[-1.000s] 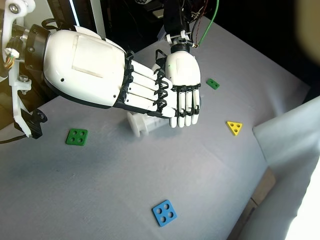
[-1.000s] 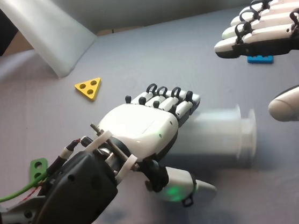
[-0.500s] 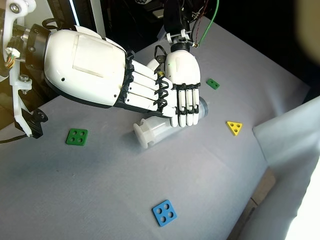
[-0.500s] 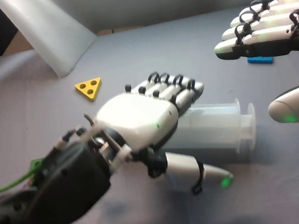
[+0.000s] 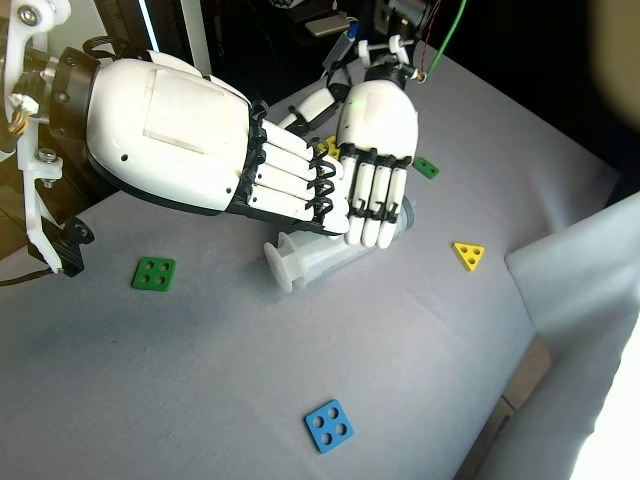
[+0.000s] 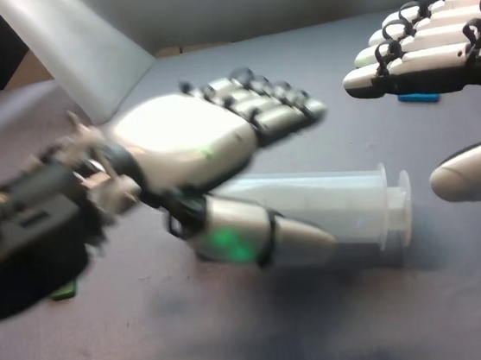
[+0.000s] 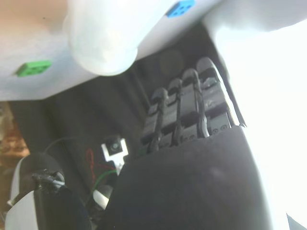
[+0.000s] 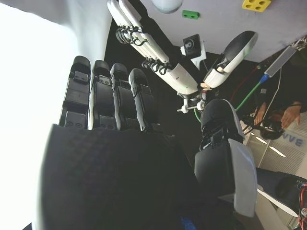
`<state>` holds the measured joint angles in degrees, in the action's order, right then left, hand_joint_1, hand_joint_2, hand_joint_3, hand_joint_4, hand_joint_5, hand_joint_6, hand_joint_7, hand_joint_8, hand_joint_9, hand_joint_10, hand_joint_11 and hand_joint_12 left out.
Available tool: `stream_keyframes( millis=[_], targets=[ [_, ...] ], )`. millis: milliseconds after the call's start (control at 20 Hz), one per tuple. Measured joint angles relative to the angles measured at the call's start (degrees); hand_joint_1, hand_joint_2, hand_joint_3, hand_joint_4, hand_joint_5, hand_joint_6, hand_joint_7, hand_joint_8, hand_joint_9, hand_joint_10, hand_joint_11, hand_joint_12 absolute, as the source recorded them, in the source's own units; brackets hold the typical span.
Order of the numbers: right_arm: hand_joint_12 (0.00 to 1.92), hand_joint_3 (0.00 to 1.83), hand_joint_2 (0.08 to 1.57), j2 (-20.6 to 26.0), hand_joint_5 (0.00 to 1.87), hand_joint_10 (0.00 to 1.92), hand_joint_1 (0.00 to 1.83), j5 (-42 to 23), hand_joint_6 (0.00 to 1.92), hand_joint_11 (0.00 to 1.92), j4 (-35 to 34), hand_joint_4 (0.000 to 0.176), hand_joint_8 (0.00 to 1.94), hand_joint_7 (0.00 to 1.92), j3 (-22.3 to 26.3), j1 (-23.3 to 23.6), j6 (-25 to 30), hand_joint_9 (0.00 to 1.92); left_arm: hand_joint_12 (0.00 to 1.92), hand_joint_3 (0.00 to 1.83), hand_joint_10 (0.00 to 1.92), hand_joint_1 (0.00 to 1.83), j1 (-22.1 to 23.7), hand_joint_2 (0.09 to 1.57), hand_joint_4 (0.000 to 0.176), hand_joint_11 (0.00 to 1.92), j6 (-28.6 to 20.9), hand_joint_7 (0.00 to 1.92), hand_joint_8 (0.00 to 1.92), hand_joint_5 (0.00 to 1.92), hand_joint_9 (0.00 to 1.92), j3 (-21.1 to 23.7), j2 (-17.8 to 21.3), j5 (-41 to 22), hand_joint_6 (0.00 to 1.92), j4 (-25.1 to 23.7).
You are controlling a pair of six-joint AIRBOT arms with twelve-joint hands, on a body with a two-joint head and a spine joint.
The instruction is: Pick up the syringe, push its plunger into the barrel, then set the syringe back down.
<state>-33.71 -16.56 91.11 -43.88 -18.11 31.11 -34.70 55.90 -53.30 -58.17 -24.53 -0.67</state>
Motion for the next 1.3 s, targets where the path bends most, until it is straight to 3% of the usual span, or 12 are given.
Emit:
stream_keyframes(
  millis=[200, 300, 350, 400, 450, 500, 550, 600, 700, 800, 850, 1300],
  targets=[
    [0.01, 0.0, 1.2, -0.04, 0.14, 0.01, 0.0, -1.14, 0.01, 0.02, 0.02, 0.0, 0.01, 0.11, 1.31, 0.0, -5.14, 0.07, 0.91, 0.0, 0.08, 0.18, 5.73, 1.08, 0.0, 0.08, -16.72, 0.55, 0.05, 0.42, 0.53, -2.05, 2.05, -1.09, 0.02, -20.46],
    [0.44, 0.0, 1.27, -0.09, 0.26, 0.02, 0.0, -1.49, 0.01, 0.02, 0.0, 0.0, 0.01, 0.3, 1.29, 0.02, -6.4, 0.26, 1.4, 0.0, 1.05, 0.27, 8.66, 1.17, 0.0, 0.25, -25.16, 0.49, 0.84, 0.66, 0.44, -2.71, 2.43, -3.96, 0.13, -28.94],
    [0.93, 0.0, 1.32, -0.11, 0.42, 0.04, 0.0, -1.4, 0.01, 0.0, 0.02, 0.0, 0.01, 0.52, 1.29, 0.09, -8.52, 0.45, 1.79, 0.01, 1.62, 0.22, 8.83, 1.26, 0.0, 0.23, -27.76, 0.38, 1.48, 0.48, 0.33, -2.75, 2.89, -6.34, 0.99, -30.62],
    [1.43, 0.0, 1.39, -0.13, 0.76, 0.56, 0.03, -1.36, 0.04, 0.15, 0.07, 0.0, 0.19, 0.82, 1.29, 0.42, -11.32, 0.62, 1.92, 0.02, 1.91, 0.18, 9.29, 1.4, 0.0, 0.58, -30.51, 0.52, 1.9, 0.51, 0.55, -2.56, 3.96, -6.64, 1.87, -33.57],
    [1.43, 0.0, 1.39, -0.26, 0.76, 0.56, 0.03, -1.36, 0.04, 0.15, 0.09, 0.0, 0.19, 0.82, 1.25, 0.57, -12.76, 0.62, 1.92, 0.02, 1.91, 0.18, 9.81, 1.4, 0.0, 0.58, -32.59, 0.52, 1.9, 0.51, 0.55, -2.32, 4.63, -6.14, 1.87, -36.13],
    [1.82, 0.01, 1.43, -0.59, 0.82, 1.43, 0.11, -1.9, 0.39, 0.32, 0.15, 0.0, 1.06, 0.74, 1.01, 1.25, -14.93, 0.57, 1.92, 0.02, 1.92, 0.15, 11.41, 1.46, 0.0, 0.8, -38.45, 0.72, 1.92, 0.71, 0.74, -2.34, 5.7, -5.81, 1.91, -41.9],
    [1.9, 0.01, 1.45, -0.72, 0.74, 1.82, 0.19, -4.48, 1.45, 0.58, 0.22, 0.0, 1.76, 0.71, 0.33, 2.03, -16.48, 0.68, 1.92, 0.03, 1.92, 0.09, 13.35, 1.55, 0.0, 0.97, -44.02, 0.95, 1.92, 0.92, 0.93, -2.21, 6.86, -5.95, 1.92, -47.19],
    [1.92, 0.01, 1.47, -0.7, 0.8, 1.9, 0.21, -8.02, 1.83, 0.77, -0.61, 0.0, 1.91, 0.78, -0.26, 2.8, -17.86, 0.77, 1.92, 0.06, 1.92, 0.17, 15.23, 1.57, 0.0, 1.18, -48.96, 1.18, 1.92, 1.06, 1.14, -1.46, 8.31, -6.21, 1.92, -52.06],
    [1.92, 0.01, 1.52, -1.49, 0.84, 1.92, 0.22, -13.09, 1.92, 0.89, -3.91, 0.0, 1.94, 0.85, -1.53, 2.93, -22.34, 0.82, 1.92, 0.06, 1.92, 0.37, 17.77, 1.57, 0.0, 1.47, -56.04, 1.41, 1.92, 1.19, 1.41, -0.68, 9.81, -6.93, 1.92, -61.2],
    [1.92, 0.0, 1.54, -3.37, 0.86, 1.92, 0.34, -18.21, 1.92, 0.88, -5.7, 0.0, 1.94, 0.91, -4.09, 2.93, -23.08, 0.85, 1.92, 0.02, 1.92, 0.56, 18.95, 1.57, 0.161, 1.53, -59.01, 1.45, 1.92, 1.27, 1.49, -0.2, 10.47, -9.4, 1.92, -64.92],
    [1.92, 0.01, 1.57, -4.57, 0.86, 1.92, 0.34, -20.98, 1.92, 0.88, -6.91, 0.0, 1.94, 0.91, -6.12, 2.93, -23.15, 0.84, 1.92, 0.0, 1.92, 0.61, 19.02, 1.56, 0.175, 1.5, -59.08, 1.43, 1.92, 1.23, 1.45, 0.04, 10.56, -10.32, 1.92, -64.78],
    [1.92, 0.01, 1.57, -7.98, 0.89, 1.92, 0.31, -33.53, 1.92, 0.93, -7.15, 0.0, 1.94, 0.95, -12.87, 5.09, -29.92, 0.89, 1.92, 0.0, 1.92, 0.55, 20.41, 1.57, 0.176, 1.38, -58.47, 1.31, 1.92, 1.14, 1.35, 1.7, 11.19, -11.32, 1.92, -64.46]
  ],
)
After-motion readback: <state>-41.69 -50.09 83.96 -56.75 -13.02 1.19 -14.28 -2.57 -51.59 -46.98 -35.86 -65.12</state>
